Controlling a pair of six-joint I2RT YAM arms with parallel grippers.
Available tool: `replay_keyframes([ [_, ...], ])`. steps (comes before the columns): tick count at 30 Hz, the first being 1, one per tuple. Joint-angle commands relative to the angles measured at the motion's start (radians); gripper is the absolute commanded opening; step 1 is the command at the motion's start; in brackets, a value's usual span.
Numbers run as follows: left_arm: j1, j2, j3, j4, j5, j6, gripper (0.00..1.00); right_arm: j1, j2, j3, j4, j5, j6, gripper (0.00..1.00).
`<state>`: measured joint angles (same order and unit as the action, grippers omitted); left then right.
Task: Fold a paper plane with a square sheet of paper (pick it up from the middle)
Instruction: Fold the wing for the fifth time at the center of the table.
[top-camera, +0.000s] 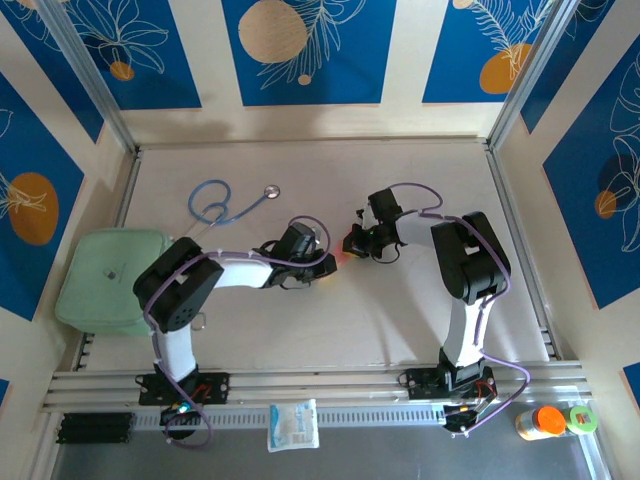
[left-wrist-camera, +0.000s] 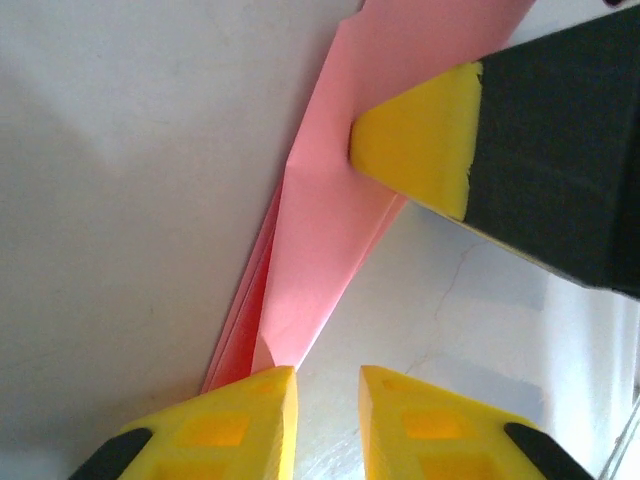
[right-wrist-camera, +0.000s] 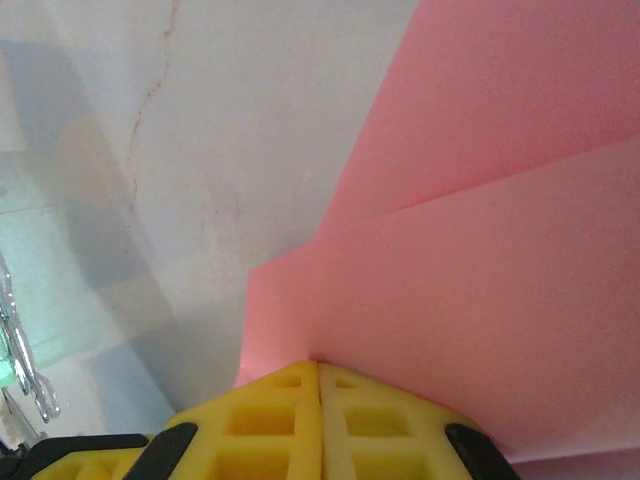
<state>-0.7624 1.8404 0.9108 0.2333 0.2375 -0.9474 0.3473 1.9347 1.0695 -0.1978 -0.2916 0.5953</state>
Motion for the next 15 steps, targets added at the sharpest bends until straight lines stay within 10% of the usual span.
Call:
replay_keyframes([
  [1,-0.008,-0.068,-0.010,-0.126,-0.066,0.161,0.27,0.004,0.100,-0.046,-0.137,0.190,0.006,0.08],
  [15,-0.009,0.010,0.127,-0.329,-0.030,0.457,0.37,0.004,0.101,-0.034,-0.149,0.187,0.006,0.10],
])
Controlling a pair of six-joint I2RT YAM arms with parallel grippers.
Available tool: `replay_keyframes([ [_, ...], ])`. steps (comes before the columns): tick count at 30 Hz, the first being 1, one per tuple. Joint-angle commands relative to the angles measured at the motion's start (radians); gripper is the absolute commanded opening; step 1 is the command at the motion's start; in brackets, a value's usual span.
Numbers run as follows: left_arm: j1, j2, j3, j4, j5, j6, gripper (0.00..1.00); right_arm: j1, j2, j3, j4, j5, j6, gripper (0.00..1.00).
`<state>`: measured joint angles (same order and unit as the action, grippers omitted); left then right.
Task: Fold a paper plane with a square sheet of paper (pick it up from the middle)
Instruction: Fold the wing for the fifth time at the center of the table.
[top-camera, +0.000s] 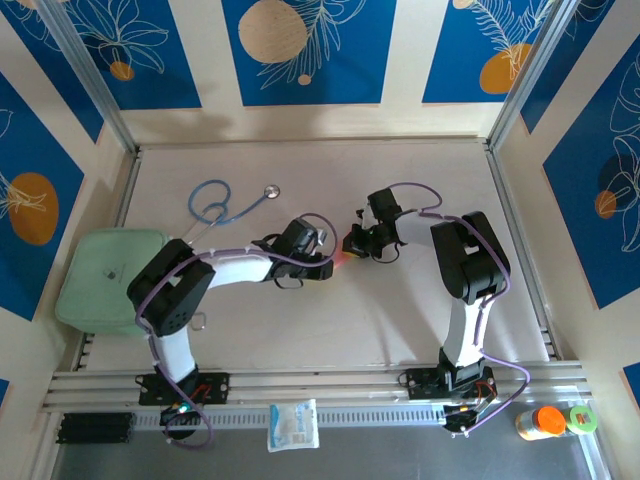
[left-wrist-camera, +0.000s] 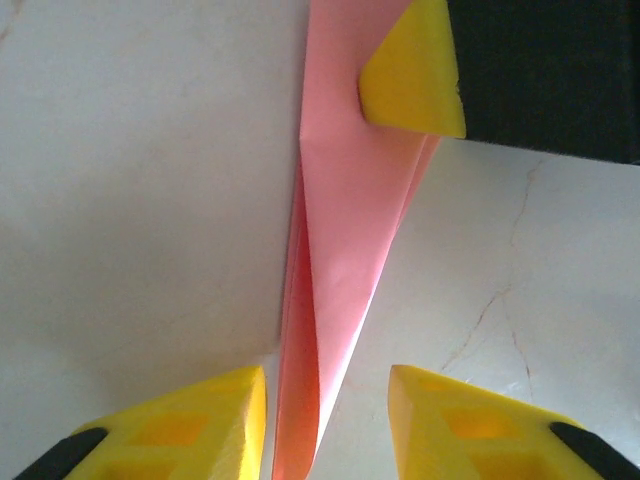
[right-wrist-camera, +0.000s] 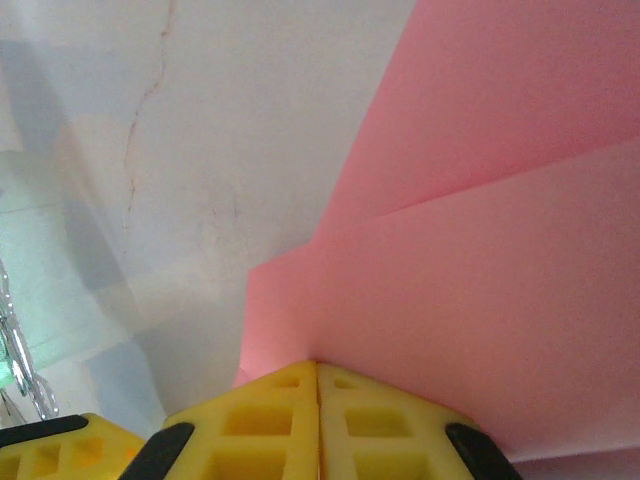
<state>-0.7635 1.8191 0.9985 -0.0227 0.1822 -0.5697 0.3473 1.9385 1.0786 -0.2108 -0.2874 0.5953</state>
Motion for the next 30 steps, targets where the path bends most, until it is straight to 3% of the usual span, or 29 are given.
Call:
replay_keyframes([
  [1,-0.008,0.041,0.048,-0.082,0.033,0.088,0.37,0.002,0.098,-0.043,-0.136,0.183,0.006,0.10],
  [17,-0.007,0.086,0.068,-0.119,0.056,0.115,0.23,0.002,0.082,-0.031,-0.128,0.149,0.017,0.14],
  [30,0.003,0.086,0.062,-0.089,0.138,0.087,0.19,-0.011,-0.075,-0.007,-0.036,-0.100,0.028,0.17],
])
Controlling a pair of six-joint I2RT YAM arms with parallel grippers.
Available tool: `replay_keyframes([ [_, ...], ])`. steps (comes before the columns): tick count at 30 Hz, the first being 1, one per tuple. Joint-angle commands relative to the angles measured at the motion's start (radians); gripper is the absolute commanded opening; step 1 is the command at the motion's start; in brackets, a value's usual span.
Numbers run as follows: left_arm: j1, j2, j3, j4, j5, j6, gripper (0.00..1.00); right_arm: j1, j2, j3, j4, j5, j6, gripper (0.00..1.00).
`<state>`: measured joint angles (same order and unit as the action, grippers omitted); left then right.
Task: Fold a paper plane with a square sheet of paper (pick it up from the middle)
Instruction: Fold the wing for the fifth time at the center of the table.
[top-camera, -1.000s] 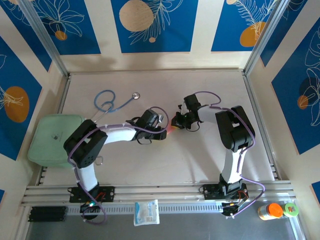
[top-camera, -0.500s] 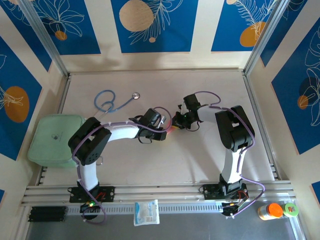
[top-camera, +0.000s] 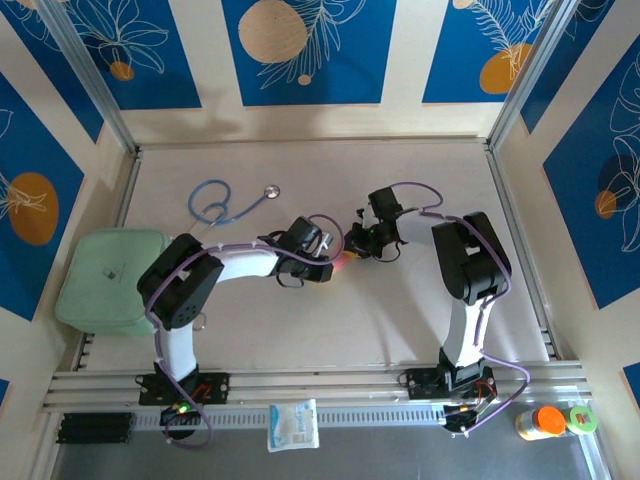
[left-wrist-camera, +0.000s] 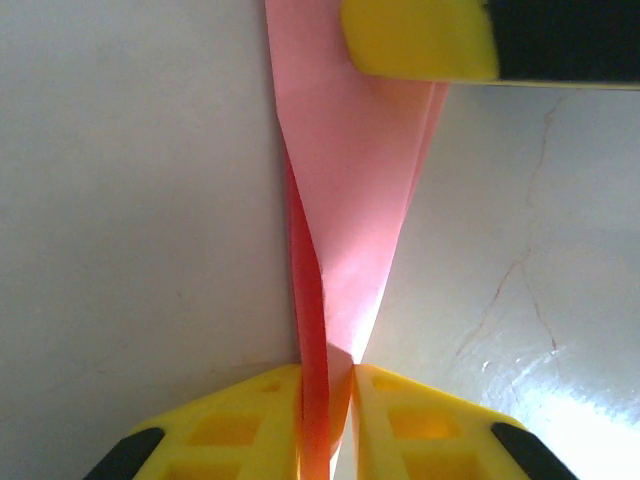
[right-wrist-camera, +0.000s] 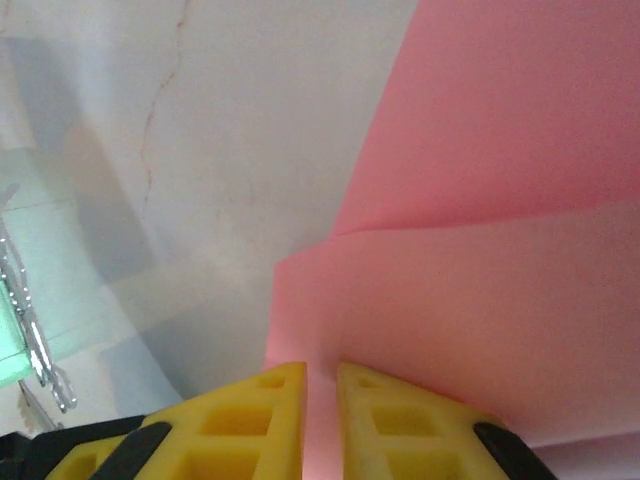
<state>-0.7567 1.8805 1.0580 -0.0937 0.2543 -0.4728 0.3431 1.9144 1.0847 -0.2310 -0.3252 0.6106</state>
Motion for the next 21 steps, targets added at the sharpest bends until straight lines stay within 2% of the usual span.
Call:
replay_keyframes([
  [1,-0.004,0.025,0.002,-0.016,0.066,-0.013,0.19,-0.008,-0.063,-0.018,-0.009,-0.070,0.019,0.18],
  [10,-0.001,0.038,-0.003,-0.005,0.084,-0.025,0.18,-0.005,-0.084,-0.067,0.031,-0.130,0.051,0.18],
  [21,0.000,0.051,0.002,-0.004,0.100,-0.035,0.18,0.058,-0.054,-0.086,0.035,-0.065,0.095,0.18],
])
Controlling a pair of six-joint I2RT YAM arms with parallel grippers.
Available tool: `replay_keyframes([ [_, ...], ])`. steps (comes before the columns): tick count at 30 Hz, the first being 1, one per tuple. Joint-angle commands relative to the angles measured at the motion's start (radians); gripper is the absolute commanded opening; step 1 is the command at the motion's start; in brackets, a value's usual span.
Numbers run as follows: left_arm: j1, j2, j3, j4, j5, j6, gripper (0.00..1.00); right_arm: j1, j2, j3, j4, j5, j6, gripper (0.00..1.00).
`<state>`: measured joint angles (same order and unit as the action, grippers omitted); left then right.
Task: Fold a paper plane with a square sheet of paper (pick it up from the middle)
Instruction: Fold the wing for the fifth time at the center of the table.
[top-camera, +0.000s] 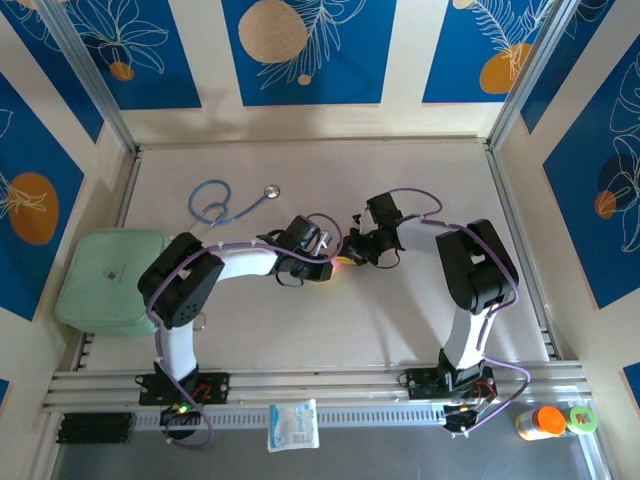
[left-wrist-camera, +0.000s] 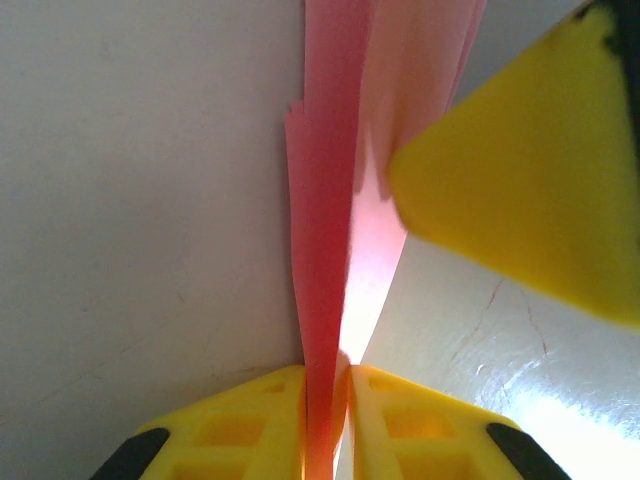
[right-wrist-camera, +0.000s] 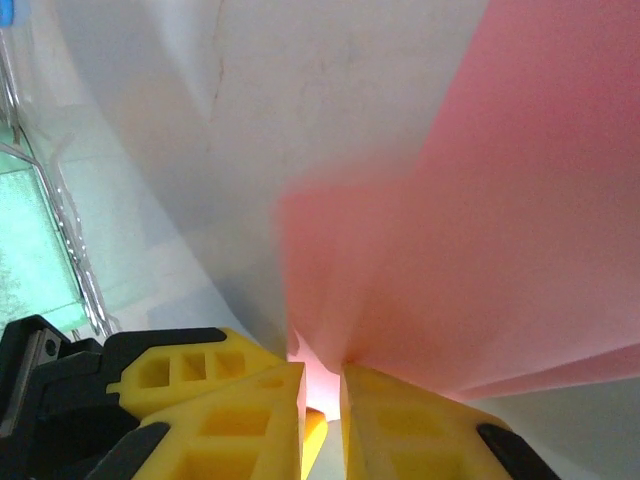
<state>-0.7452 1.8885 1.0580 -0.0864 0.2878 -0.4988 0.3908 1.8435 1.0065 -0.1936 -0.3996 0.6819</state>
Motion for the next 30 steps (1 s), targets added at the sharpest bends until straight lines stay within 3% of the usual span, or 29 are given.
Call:
replay_keyframes([
  [1,-0.012,0.043,0.001,-0.012,0.066,-0.010,0.18,0.010,0.020,-0.008,-0.003,0.016,0.025,0.18],
  [20,-0.002,0.025,-0.004,-0.014,0.057,-0.033,0.19,0.003,0.058,-0.010,-0.031,0.102,0.039,0.17],
  [30,0.001,-0.136,-0.038,0.034,-0.006,-0.144,0.29,0.003,0.077,-0.001,-0.074,0.144,0.041,0.17],
])
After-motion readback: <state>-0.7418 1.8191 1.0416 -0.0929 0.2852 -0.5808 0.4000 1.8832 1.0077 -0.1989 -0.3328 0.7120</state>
